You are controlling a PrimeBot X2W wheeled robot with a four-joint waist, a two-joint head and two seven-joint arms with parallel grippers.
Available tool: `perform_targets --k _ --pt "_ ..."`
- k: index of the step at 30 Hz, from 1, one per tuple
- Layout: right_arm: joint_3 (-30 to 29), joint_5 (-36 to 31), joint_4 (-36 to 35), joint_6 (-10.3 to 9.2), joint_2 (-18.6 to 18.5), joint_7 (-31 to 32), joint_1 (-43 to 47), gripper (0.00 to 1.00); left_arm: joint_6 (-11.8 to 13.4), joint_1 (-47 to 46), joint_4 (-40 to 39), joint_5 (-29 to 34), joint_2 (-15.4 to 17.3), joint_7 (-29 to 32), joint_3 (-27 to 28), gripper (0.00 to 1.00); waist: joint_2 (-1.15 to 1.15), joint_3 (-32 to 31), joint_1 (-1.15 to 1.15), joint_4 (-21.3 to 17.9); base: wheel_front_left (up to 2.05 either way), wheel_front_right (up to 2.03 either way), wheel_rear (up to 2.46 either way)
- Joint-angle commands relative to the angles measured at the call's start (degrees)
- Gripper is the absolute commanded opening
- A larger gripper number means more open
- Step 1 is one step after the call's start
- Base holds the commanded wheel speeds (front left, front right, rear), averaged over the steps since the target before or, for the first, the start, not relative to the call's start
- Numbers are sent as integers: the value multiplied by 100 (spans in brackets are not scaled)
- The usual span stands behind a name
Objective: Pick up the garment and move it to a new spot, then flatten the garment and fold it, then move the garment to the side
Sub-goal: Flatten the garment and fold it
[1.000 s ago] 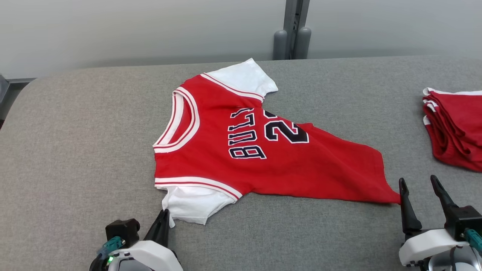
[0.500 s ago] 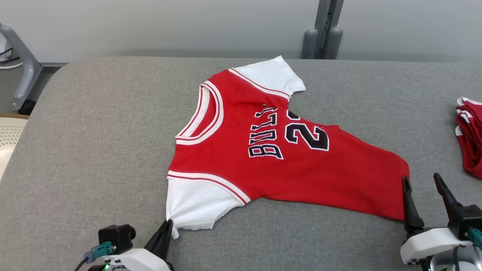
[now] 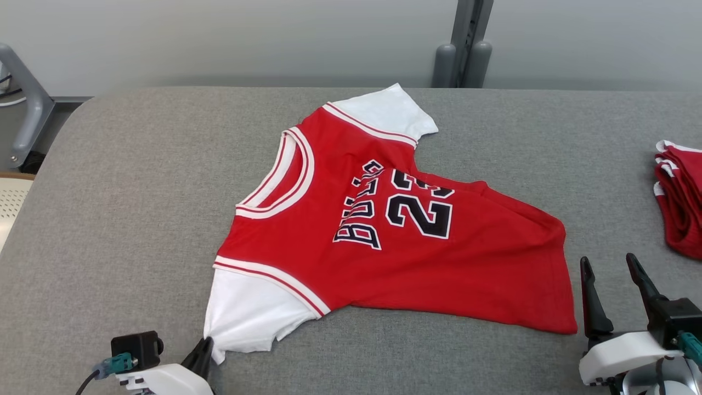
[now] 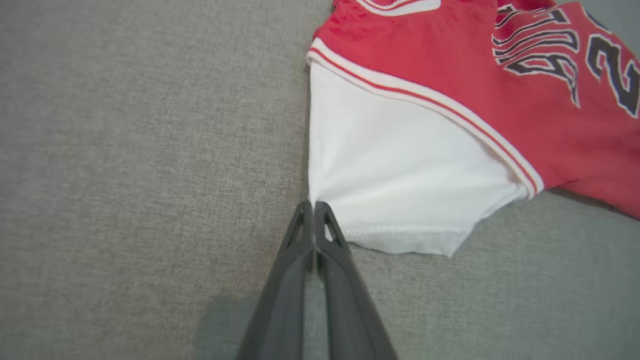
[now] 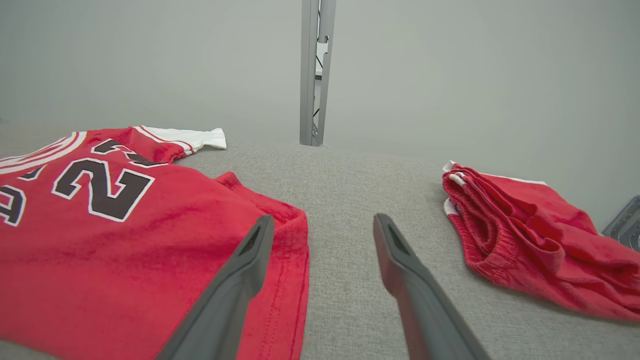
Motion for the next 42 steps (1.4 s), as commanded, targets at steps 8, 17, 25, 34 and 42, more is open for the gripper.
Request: perform_targets --k 8,17,25,34,42 --pt "-301 -76 29 1 -27 -1 114 100 -15 -231 726 81 56 -380 104 100 0 -15 0 -107 0 0 0" --pt "-619 -52 -111 1 -26 -1 157 100 -116 -458 792 383 -101 -1262 53 100 0 -136 0 -79 0 0 0" --pt "-220 139 -165 1 -26 -1 83 100 -212 -731 706 763 -335 -1862 -121 100 0 -406 0 -40 0 0 0" --pt "334 552 -162 1 -27 -1 50 100 -203 -704 717 1067 -649 -2019 -11 100 0 -670 0 21 0 0 0" --pt "636 852 -198 1 -27 -1 131 100 -280 -645 688 1359 -854 -2025 260 100 0 -764 0 57 0 0 0"
